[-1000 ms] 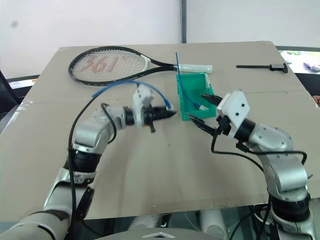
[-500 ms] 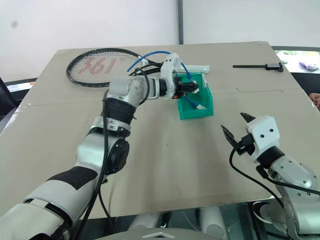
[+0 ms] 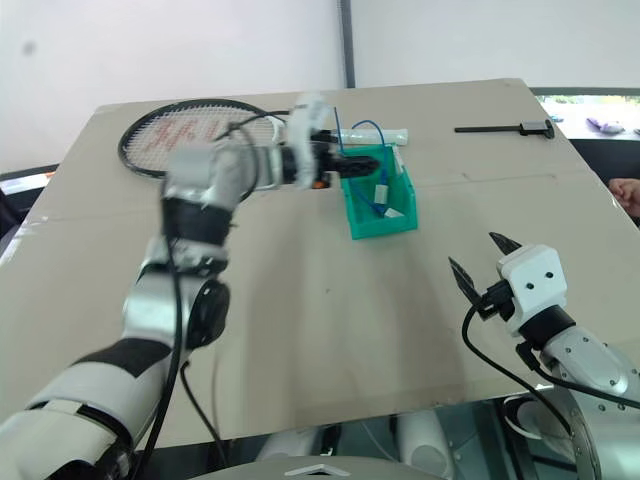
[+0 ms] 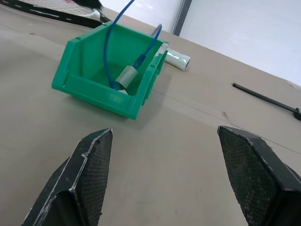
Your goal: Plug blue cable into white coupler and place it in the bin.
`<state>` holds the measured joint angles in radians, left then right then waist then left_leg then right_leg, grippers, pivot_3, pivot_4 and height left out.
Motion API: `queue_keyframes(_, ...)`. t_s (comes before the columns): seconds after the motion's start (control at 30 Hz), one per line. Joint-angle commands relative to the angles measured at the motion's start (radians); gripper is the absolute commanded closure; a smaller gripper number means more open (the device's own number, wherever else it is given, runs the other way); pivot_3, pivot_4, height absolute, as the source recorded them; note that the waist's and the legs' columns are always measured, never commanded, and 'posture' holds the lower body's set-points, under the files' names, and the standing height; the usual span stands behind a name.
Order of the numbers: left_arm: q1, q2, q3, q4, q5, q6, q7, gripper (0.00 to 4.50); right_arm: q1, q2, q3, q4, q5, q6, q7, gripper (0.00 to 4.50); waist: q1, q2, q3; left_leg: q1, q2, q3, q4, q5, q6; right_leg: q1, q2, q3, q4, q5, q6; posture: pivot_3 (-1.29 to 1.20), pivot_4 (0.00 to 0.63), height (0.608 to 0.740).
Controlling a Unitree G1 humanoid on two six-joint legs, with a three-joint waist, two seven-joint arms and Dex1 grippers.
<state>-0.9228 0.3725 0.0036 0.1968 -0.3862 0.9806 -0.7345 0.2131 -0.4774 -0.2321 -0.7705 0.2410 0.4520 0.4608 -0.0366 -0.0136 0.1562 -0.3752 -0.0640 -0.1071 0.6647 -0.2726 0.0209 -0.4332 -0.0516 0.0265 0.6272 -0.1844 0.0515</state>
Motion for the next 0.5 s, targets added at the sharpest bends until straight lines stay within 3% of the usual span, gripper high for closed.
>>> queue_keyframes(0.03, 0.213, 0.082, 0.029, -0.275, -0.04, -0.178, -0.118, 0.15, -0.026, -0.026, -0.002, 0.027, 0.022, -0.045, 0.043, 1.04, 0.005, 0.0, 0.0, 0.0, 0.0, 0.0, 0.0, 0.0, 0.0, 0.0, 0.0, 0.0, 0.0, 0.0, 0.0, 0.0, 0.15, 0.74)
queue_keyframes(0.2, 0.603, 0.163, 0.143, -0.451, -0.029, -0.431, -0.188, 0.15, -0.029, -0.074, -0.016, 0.107, 0.047, -0.097, 0.127, 1.04, 0.029, 0.0, 0.001, -0.001, -0.001, 0.003, 0.002, 0.0, 0.0, 0.001, -0.003, 0.001, -0.002, 0.0, 0.0, 0.0, 0.15, 0.74)
queue_keyframes(0.5, 1.111, 0.187, 0.322, -0.687, -0.067, -0.546, -0.137, 0.15, 0.047, -0.125, -0.064, 0.217, 0.095, -0.176, 0.243, 1.04, 0.054, -0.001, 0.002, -0.003, -0.001, 0.0, 0.003, -0.004, 0.007, 0.001, -0.003, -0.001, -0.003, 0.0, -0.001, 0.0, 0.15, 0.74)
